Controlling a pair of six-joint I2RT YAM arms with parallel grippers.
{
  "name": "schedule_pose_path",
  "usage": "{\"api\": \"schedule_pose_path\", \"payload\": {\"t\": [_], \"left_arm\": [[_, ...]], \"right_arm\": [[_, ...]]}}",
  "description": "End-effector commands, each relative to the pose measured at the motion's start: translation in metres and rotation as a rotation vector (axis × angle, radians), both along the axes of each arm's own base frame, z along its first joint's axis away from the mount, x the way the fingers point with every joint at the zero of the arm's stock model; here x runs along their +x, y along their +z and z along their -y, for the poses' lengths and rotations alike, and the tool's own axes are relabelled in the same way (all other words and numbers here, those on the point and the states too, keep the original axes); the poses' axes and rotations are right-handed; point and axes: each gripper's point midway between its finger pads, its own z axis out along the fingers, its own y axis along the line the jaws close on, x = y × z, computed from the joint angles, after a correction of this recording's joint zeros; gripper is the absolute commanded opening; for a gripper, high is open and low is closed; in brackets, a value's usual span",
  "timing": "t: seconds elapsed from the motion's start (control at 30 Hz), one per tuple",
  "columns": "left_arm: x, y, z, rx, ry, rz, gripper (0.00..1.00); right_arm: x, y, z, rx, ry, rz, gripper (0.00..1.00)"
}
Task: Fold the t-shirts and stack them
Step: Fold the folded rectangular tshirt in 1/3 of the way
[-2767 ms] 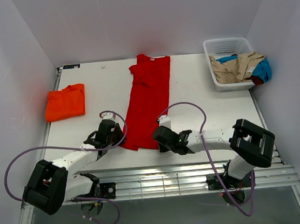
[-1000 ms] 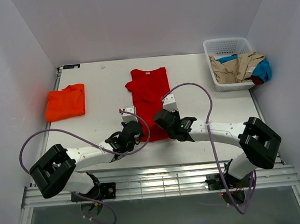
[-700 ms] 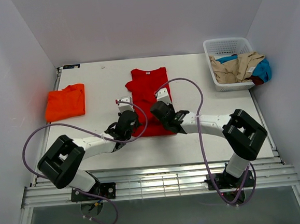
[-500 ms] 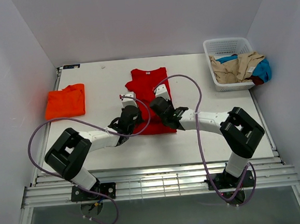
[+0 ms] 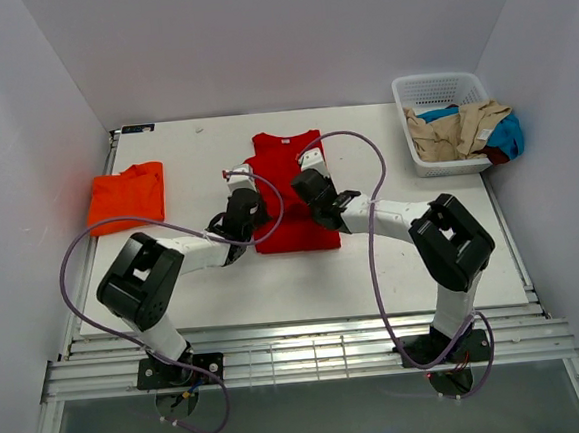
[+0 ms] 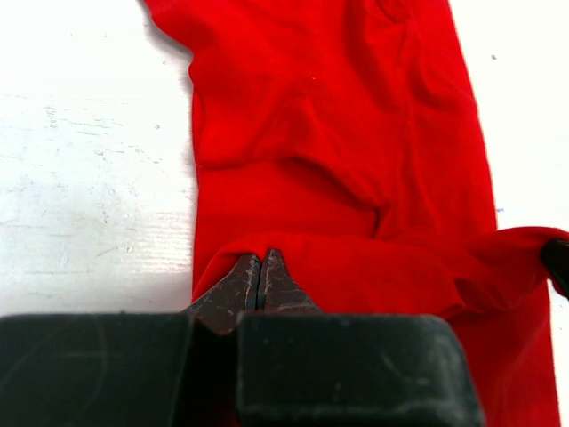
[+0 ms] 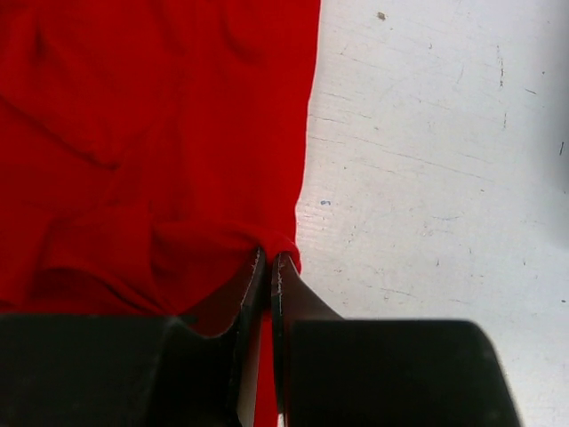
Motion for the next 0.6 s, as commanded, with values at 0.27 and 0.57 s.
{"api": "schedule_pose_path", "payload": {"t": [0.27, 0.57], "left_arm": [[0.056, 0.021, 0.021, -0.039, -0.056, 0.084, 0.55], [0.077, 0.16, -0.01, 0.05, 0.072, 0.374, 0.7]], "right_arm": [[0.056, 0.024, 0.003, 0.013, -0.041, 0.115, 0.49], [0.032, 0.12, 0.027, 0.072, -0.022, 0.272, 0.62]]}}
